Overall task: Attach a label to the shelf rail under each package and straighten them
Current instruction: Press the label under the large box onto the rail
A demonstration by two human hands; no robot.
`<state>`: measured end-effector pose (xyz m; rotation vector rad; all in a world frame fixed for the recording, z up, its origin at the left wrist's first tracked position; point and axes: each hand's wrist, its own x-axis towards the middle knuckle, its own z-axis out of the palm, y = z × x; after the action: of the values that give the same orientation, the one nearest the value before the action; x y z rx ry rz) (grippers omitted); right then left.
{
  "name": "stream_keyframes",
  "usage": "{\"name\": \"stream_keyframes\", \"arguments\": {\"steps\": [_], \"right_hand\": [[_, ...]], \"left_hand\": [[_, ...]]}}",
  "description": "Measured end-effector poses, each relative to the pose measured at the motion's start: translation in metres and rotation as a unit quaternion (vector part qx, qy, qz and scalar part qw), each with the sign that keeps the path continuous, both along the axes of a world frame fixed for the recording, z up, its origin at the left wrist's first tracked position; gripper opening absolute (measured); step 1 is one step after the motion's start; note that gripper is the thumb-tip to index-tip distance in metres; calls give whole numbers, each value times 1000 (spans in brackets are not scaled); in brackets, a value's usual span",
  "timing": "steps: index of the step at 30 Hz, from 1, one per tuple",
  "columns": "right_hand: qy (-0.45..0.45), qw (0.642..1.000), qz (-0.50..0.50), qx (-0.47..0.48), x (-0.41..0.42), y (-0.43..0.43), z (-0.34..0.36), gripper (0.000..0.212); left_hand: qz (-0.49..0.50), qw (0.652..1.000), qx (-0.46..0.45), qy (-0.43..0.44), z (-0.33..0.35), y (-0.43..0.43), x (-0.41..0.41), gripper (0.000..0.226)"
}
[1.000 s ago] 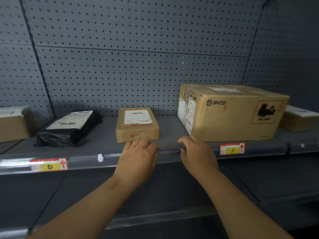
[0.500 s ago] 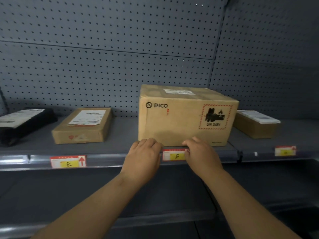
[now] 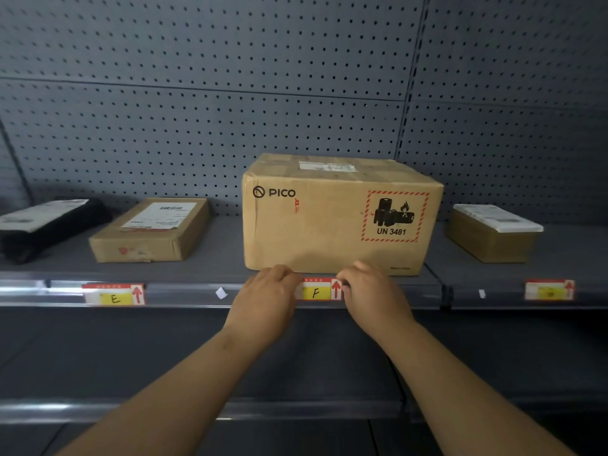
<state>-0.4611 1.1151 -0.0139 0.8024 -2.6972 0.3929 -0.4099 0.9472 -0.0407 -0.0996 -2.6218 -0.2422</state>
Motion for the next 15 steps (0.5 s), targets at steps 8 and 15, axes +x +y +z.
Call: {"name": "stream_keyframes", "arguments": {"steps": [8,15], "right_hand": [[5,1000,5,-1,-2,-9,1,17],[7,1000,-8,2,-2,-15,1,15]], "left_hand": [[-3,999,36,0,2,-6,-4,28],[-4,999,14,44,3,-13,1,20]]}}
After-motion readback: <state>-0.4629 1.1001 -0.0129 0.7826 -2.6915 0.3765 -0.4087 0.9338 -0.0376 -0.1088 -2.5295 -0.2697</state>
